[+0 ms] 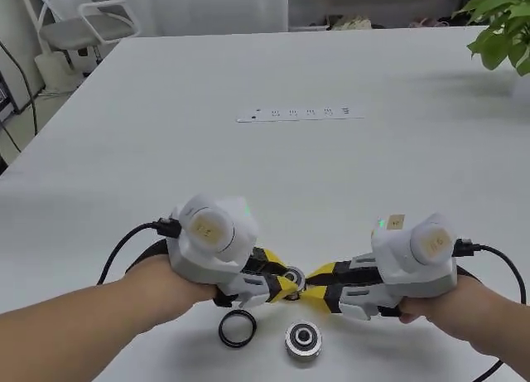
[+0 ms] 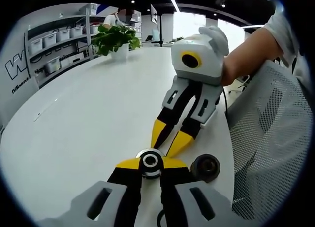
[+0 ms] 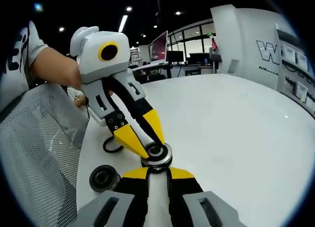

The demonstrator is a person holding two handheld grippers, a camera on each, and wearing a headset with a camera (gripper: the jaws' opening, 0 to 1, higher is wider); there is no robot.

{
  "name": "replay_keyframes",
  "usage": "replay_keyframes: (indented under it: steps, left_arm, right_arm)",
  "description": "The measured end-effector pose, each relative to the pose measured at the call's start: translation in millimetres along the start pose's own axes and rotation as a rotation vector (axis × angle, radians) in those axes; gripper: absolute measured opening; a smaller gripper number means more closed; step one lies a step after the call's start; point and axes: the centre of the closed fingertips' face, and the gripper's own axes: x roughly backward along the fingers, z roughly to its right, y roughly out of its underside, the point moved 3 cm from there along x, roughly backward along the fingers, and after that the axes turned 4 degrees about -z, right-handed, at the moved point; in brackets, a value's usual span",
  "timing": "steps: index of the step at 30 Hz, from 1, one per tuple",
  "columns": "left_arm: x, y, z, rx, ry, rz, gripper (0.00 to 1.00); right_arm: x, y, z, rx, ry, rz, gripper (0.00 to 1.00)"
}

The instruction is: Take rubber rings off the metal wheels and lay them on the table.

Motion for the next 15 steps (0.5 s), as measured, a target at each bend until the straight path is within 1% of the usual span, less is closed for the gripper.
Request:
replay_keyframes:
  steps: [2,10,15]
  left_arm:
    - [0.7,1.6,-0.1,-0.006,-0.003,0.002,0.07]
    - [-0.1,0.8,0.4,-0.002,-0.012,0.008,0.07]
    - [0.0,0.9,0.4,0.001,-0.013,0.012,0.07]
  right_arm:
    - [-0.2,-0.2,-0.1,0.000,0.003,-0.001,0.11]
    - [0.0,-0.3,-0.4,-0.049,0.004,0.000,0.10]
    - [-0.6,0.1,-0.1,-0.055,0.009,-0.011,0.09]
